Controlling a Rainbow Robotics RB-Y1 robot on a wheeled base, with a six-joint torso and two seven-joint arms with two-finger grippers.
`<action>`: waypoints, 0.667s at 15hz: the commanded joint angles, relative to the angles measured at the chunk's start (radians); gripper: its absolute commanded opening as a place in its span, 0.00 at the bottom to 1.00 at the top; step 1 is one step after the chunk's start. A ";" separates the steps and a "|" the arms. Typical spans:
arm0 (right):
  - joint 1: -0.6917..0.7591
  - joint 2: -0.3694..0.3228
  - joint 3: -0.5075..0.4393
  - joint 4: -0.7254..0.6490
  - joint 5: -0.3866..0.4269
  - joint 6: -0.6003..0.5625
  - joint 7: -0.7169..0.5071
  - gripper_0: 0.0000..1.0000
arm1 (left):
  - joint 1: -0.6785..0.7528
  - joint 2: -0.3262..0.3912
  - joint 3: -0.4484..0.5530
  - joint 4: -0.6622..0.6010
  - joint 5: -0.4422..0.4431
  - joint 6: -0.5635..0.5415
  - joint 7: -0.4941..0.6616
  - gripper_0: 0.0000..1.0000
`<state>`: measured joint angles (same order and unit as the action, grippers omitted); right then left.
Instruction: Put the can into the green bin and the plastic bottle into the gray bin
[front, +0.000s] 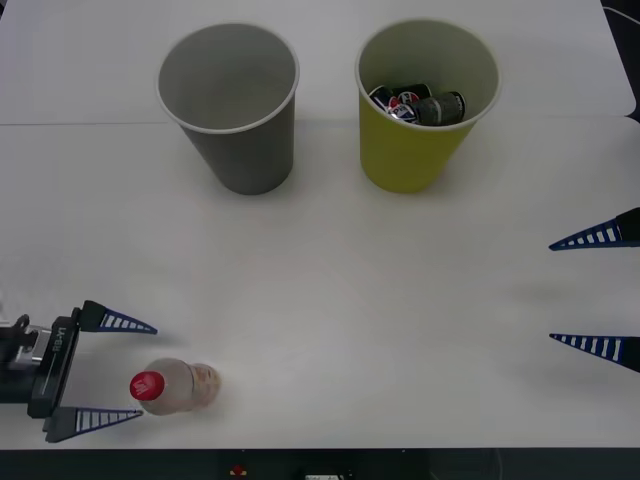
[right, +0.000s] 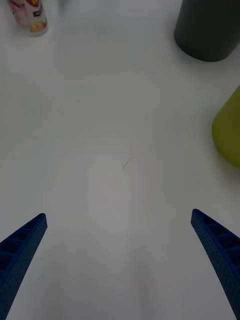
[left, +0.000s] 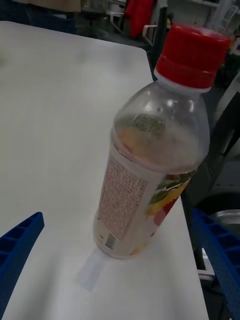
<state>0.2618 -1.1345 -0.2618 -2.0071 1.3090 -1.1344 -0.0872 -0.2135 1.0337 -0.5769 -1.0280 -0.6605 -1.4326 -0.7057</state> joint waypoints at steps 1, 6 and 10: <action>0.000 0.000 0.000 0.000 0.000 0.000 0.000 1.00 | -0.010 -0.034 -0.031 0.000 0.007 0.021 0.000 1.00; 0.000 0.000 0.000 0.000 0.000 0.000 0.000 1.00 | -0.020 -0.070 -0.064 -0.001 0.024 0.049 -0.002 1.00; 0.000 0.000 0.000 0.000 0.000 0.000 0.000 1.00 | -0.021 -0.084 -0.070 -0.011 0.024 0.072 0.000 1.00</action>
<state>0.2618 -1.1345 -0.2618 -2.0071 1.3090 -1.1344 -0.0872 -0.2337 0.9518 -0.6473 -1.0379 -0.6364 -1.3624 -0.7068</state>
